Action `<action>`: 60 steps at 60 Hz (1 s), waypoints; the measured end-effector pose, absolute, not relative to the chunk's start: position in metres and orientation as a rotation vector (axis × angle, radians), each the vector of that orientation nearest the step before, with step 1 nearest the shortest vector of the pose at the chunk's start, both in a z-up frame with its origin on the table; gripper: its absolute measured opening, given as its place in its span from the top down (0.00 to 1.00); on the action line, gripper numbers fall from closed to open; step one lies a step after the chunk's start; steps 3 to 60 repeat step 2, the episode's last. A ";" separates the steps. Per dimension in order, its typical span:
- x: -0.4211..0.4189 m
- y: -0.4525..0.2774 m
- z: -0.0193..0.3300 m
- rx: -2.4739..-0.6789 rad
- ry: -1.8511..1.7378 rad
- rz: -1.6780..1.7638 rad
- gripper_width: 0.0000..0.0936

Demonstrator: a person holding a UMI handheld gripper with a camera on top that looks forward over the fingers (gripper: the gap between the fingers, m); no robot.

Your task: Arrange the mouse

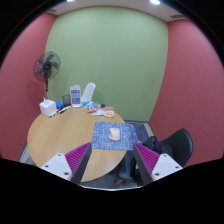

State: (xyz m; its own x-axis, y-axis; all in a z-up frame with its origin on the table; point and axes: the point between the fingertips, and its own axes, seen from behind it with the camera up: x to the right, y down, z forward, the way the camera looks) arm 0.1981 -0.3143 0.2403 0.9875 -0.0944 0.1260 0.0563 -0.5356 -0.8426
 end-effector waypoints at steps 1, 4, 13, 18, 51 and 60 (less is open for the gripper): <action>0.197 -0.315 0.241 -2.129 0.025 -0.191 0.10; 0.197 -0.315 0.241 -2.129 0.025 -0.192 0.10; 0.197 -0.315 0.241 -2.129 0.025 -0.192 0.10; 0.197 -0.315 0.241 -2.129 0.025 -0.192 0.10; 0.197 -0.315 0.241 -2.129 0.025 -0.192 0.10; 0.197 -0.315 0.241 -2.129 0.025 -0.192 0.10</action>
